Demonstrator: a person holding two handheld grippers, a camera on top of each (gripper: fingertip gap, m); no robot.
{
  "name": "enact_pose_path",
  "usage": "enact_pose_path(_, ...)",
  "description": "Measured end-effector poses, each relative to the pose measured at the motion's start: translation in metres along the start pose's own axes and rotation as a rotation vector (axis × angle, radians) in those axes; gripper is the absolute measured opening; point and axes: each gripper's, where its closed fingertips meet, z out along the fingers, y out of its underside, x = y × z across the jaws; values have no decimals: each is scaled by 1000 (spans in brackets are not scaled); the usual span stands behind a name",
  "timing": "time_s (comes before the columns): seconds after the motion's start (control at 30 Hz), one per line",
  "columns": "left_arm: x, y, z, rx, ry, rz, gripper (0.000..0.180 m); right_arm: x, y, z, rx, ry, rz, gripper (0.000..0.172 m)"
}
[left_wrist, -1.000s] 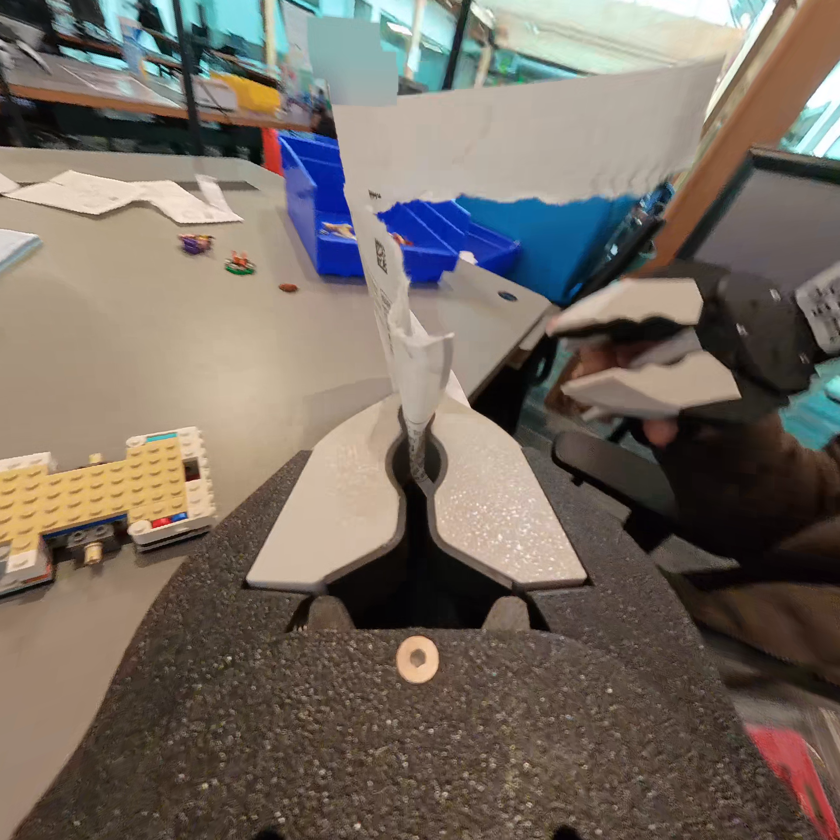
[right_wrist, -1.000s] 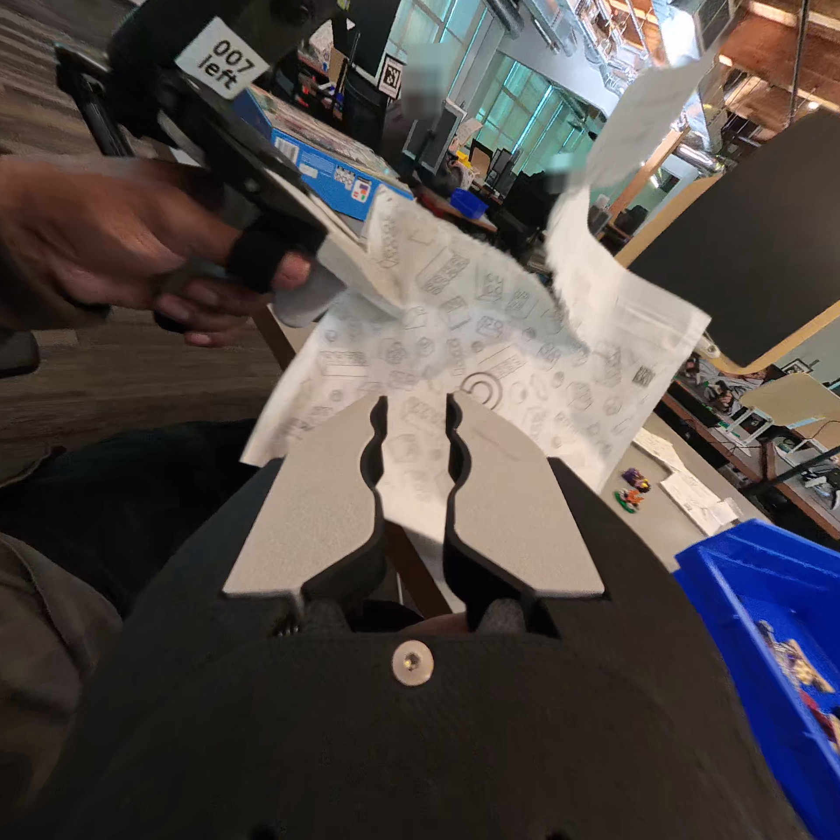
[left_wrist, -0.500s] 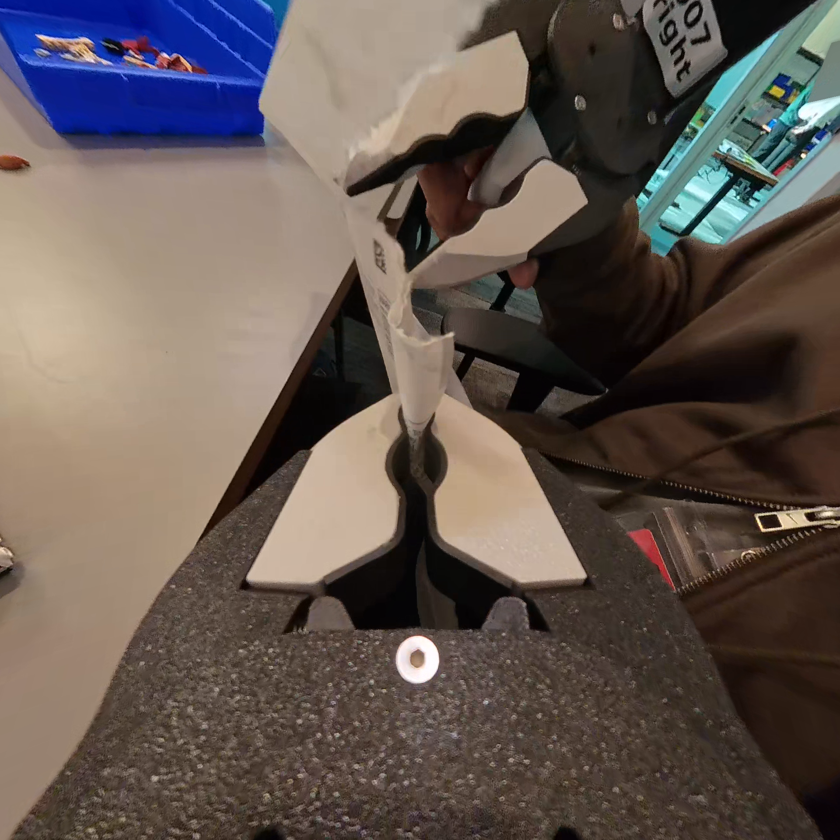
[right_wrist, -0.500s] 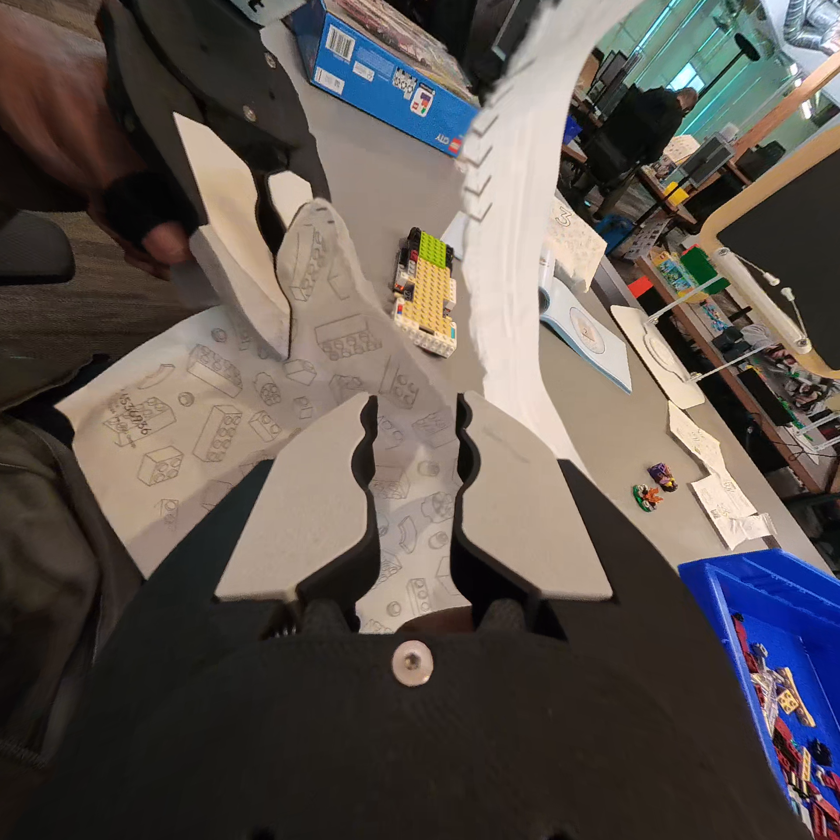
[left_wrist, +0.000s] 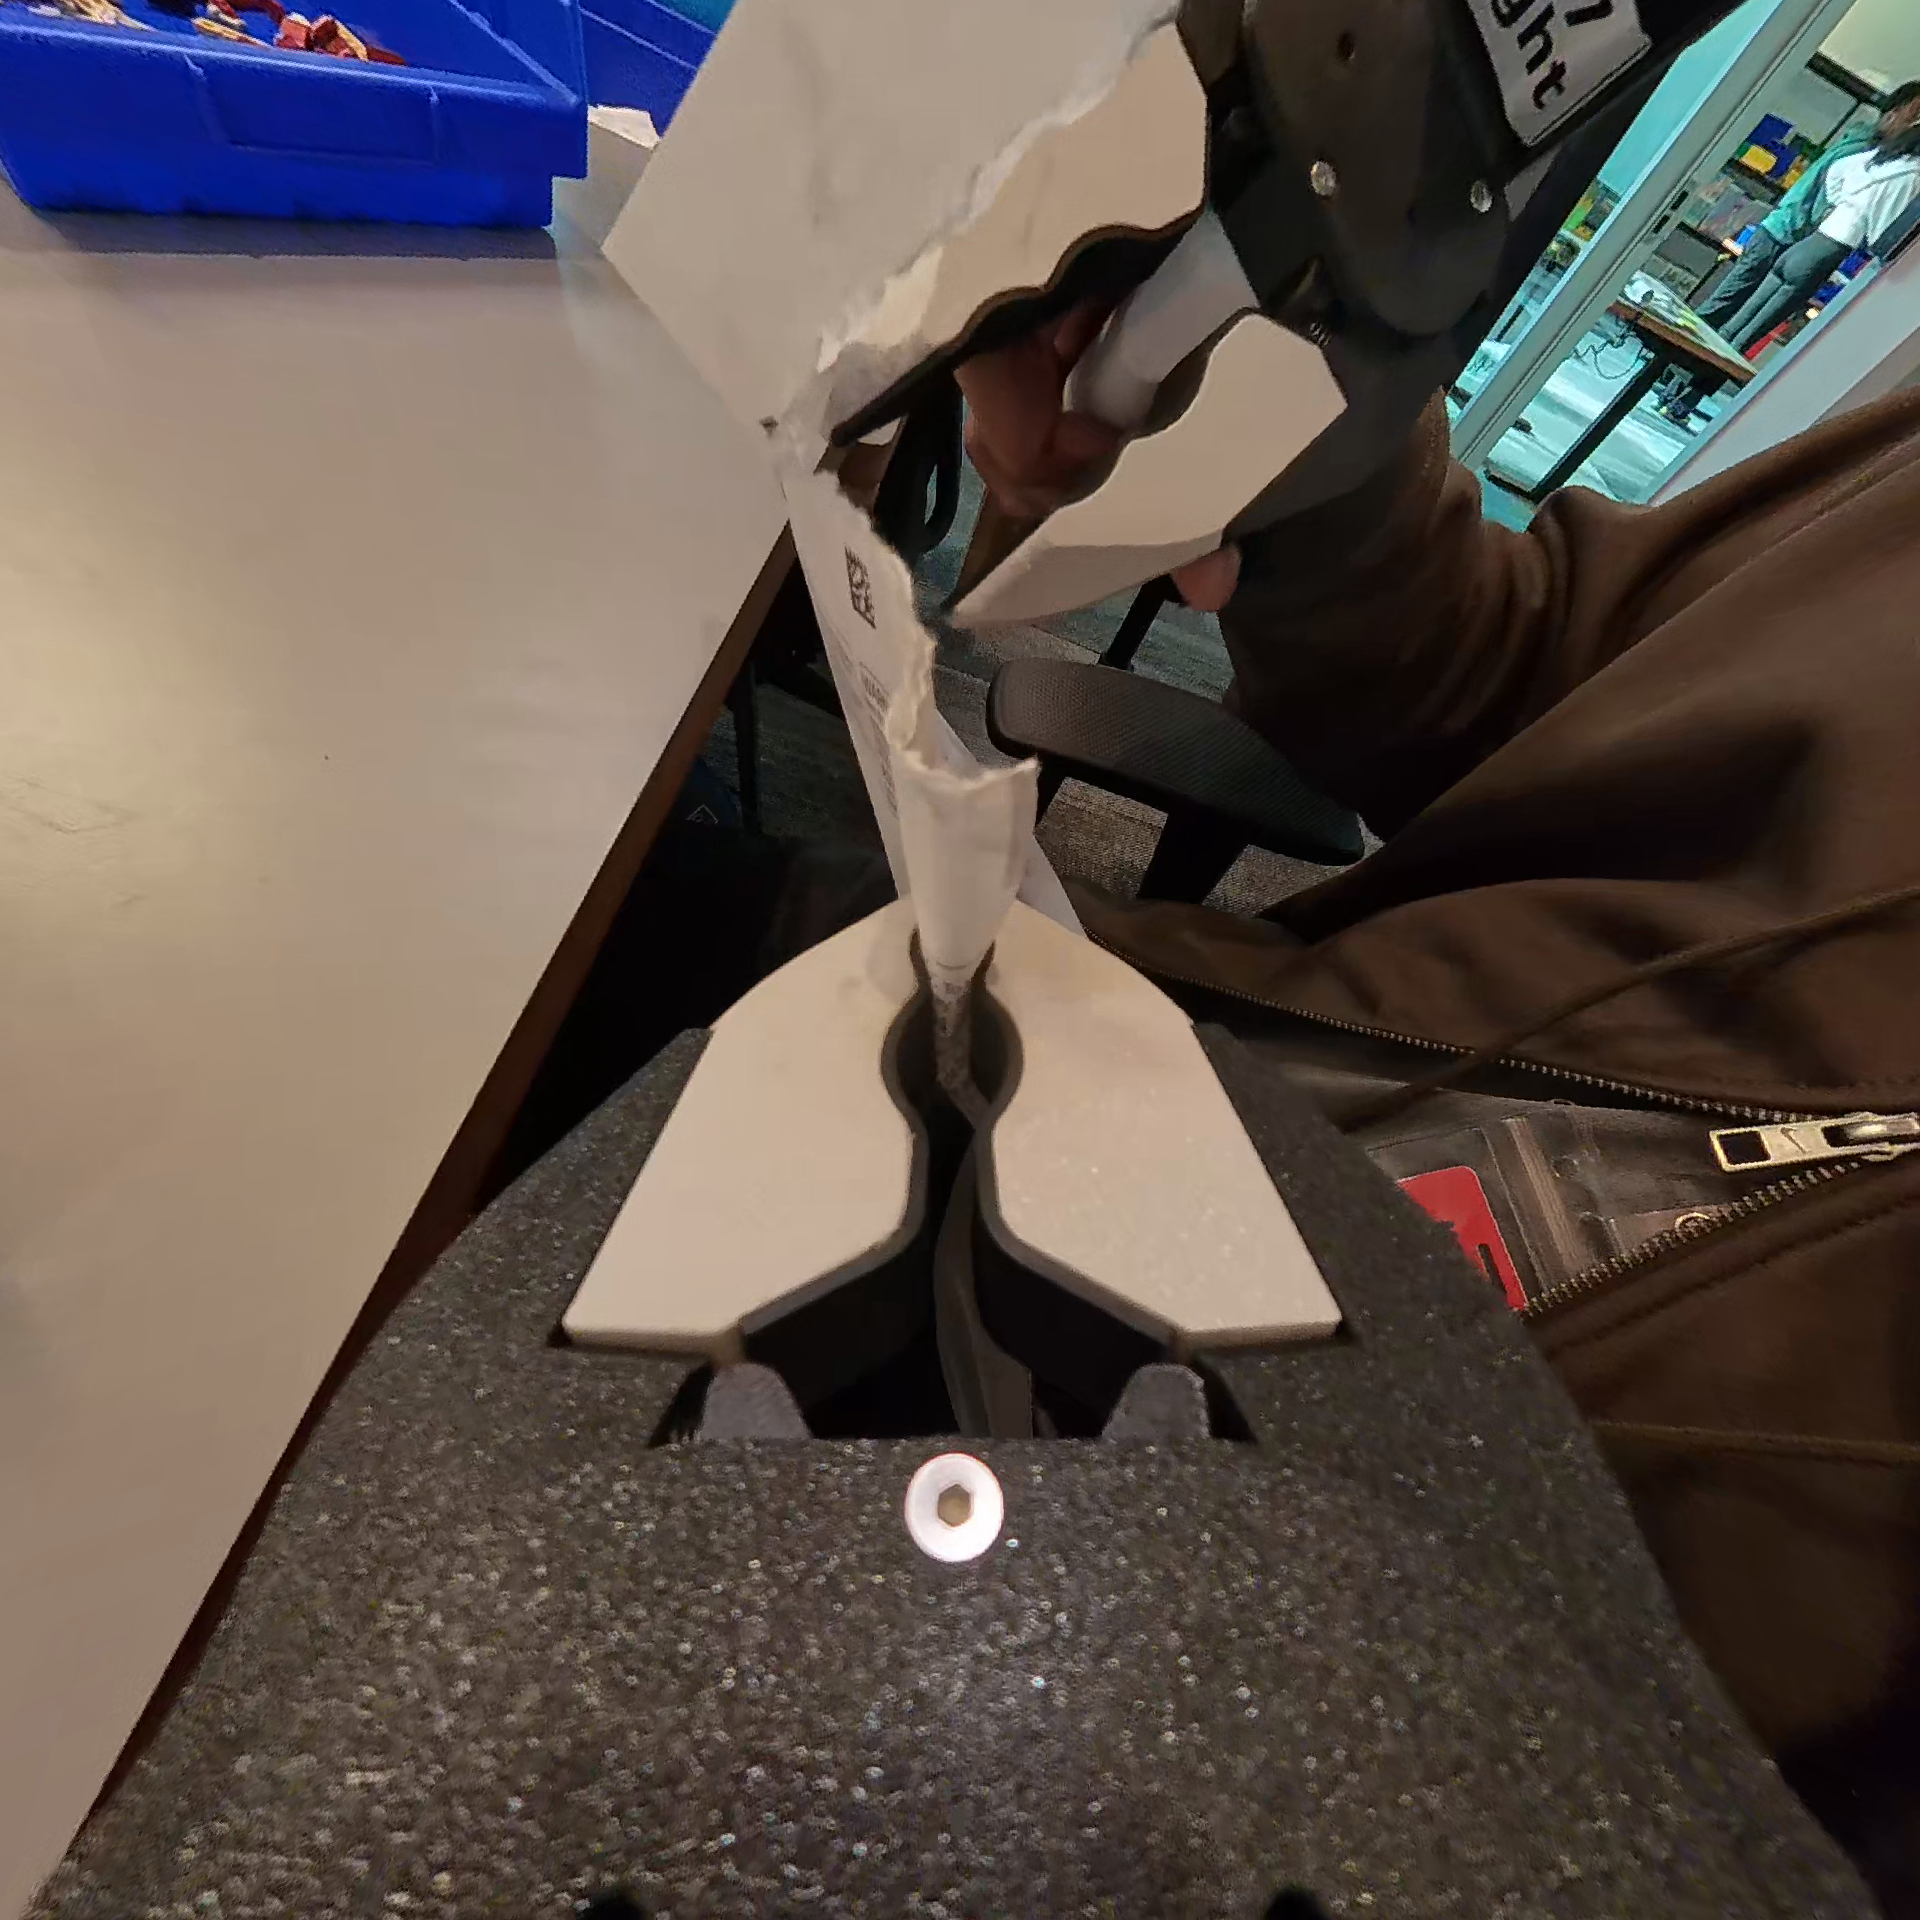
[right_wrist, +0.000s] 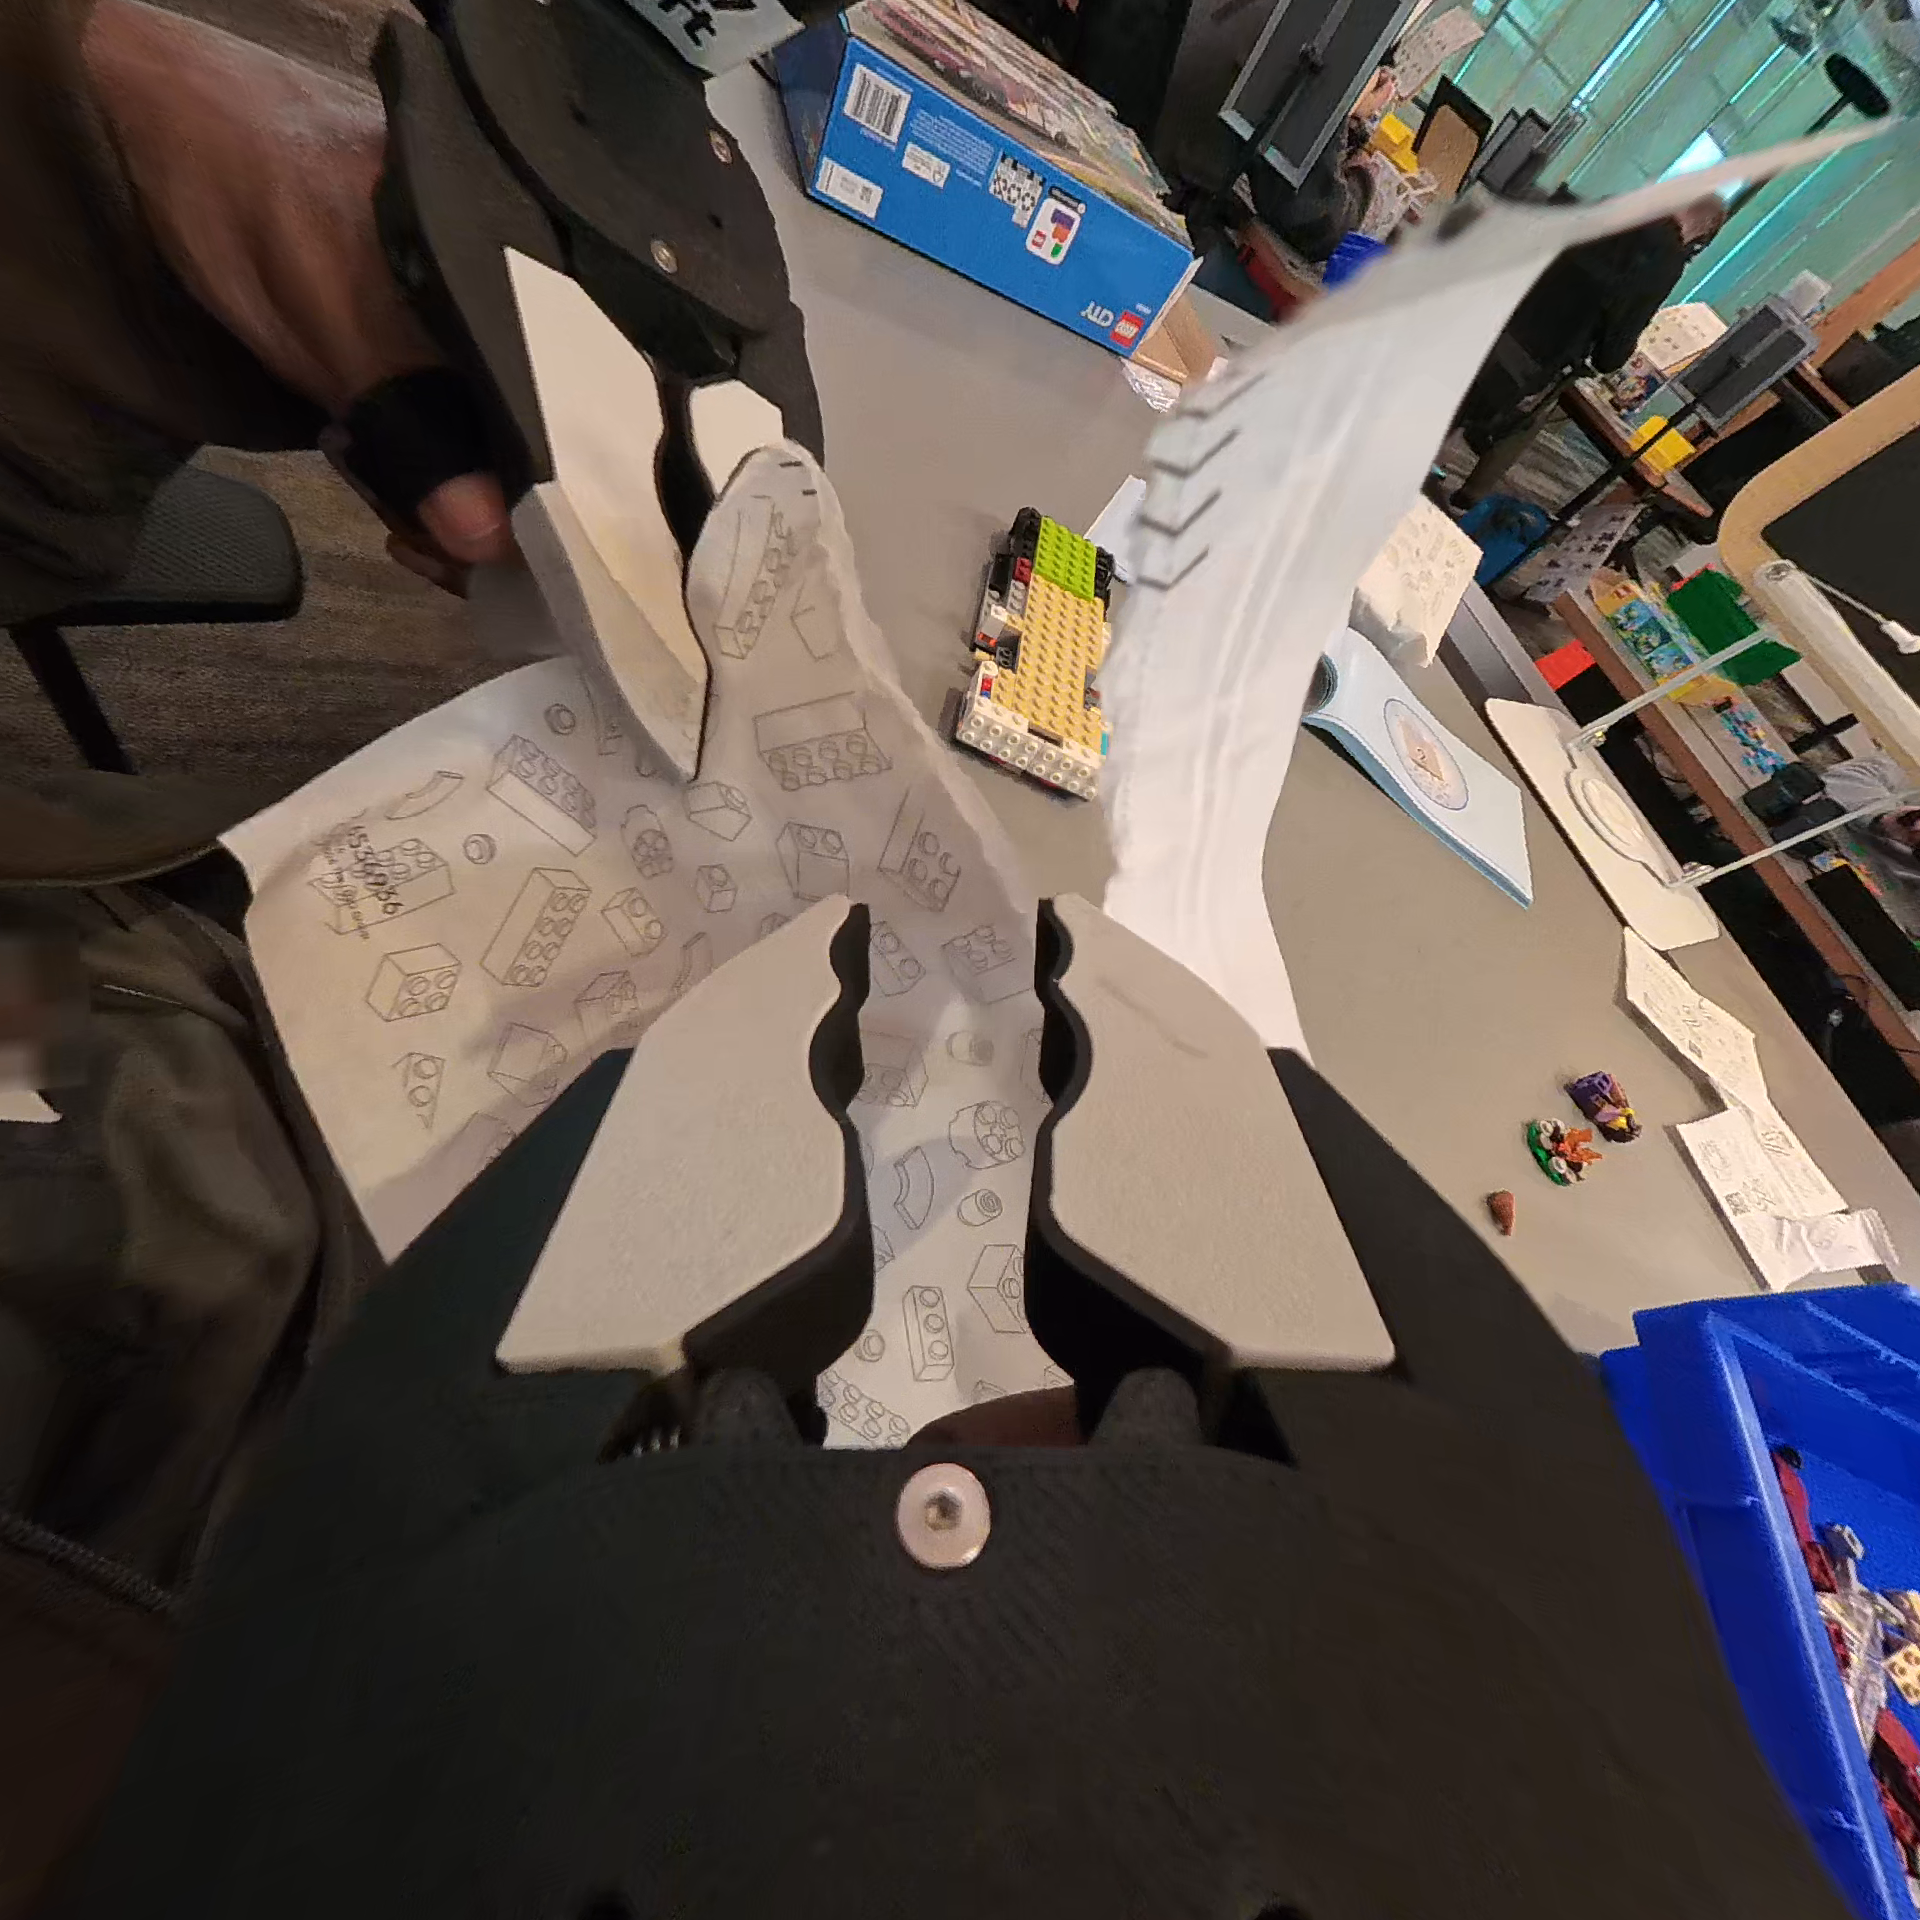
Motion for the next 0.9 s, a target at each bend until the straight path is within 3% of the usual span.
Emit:
enact_pose_path(0.4, 6, 10, 5, -70, 9, 79, 0, -14, 14, 4, -55, -83, 0, 30)
enact_pose_path(0.9, -3, 23, 6, -105, -9, 18, 6, -41, 40, 7, -122, -204, 37, 2)
